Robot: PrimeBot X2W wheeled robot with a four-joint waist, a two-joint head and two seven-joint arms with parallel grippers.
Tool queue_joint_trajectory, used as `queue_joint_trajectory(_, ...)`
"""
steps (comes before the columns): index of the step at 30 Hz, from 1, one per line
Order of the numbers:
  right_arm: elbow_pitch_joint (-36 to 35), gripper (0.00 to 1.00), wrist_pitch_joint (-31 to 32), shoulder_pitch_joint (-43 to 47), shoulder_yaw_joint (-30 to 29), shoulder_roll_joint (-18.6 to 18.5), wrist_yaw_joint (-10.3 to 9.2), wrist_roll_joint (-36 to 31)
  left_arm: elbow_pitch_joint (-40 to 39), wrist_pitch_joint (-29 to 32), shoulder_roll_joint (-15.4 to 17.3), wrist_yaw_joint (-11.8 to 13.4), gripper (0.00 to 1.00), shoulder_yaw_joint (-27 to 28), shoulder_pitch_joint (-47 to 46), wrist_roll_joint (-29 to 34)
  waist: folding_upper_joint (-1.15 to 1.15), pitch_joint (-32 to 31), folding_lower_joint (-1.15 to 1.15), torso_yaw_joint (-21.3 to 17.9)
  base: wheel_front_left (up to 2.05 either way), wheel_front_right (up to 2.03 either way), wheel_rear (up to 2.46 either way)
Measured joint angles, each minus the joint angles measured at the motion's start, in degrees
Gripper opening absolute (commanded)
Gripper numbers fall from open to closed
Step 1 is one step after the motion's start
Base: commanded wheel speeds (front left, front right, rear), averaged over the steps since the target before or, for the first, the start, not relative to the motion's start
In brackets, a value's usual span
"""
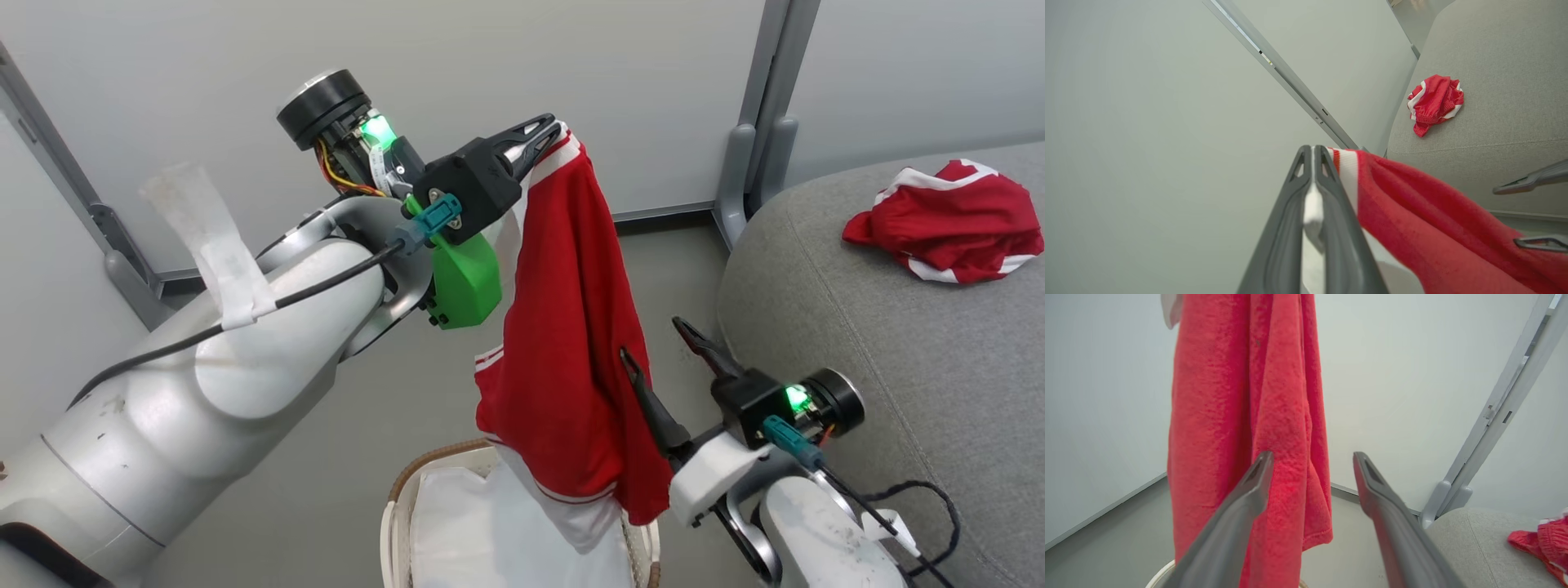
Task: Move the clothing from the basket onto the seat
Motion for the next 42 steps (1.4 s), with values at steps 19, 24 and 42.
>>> queue_joint_trajectory(19,19.0,0.35,-0.1,-16.4,15.6,-0.3,0.01,8.7,-1.7,-1.0,-2.8,0.0,0.00,-1.8,-2.6,0.0,0.00,-0.2,0.00,4.1,0.00,0.00,0.00)
queue_joint_trajectory(24,19.4,0.00,-0.1,-17.9,17.0,-0.2,0.01,11.0,-1.1,-1.0,-2.1,0.3,0.00,-1.7,-2.4,-0.9,0.00,-0.1,0.00,4.7,0.00,0.00,0.00)
queue_joint_trajectory(42,16.1,0.00,-0.1,-17.8,15.7,-0.9,0.01,12.8,4.4,-3.8,2.2,3.9,1.00,1.4,4.9,-6.6,0.00,-0.3,0.00,4.5,0.00,0.00,0.00)
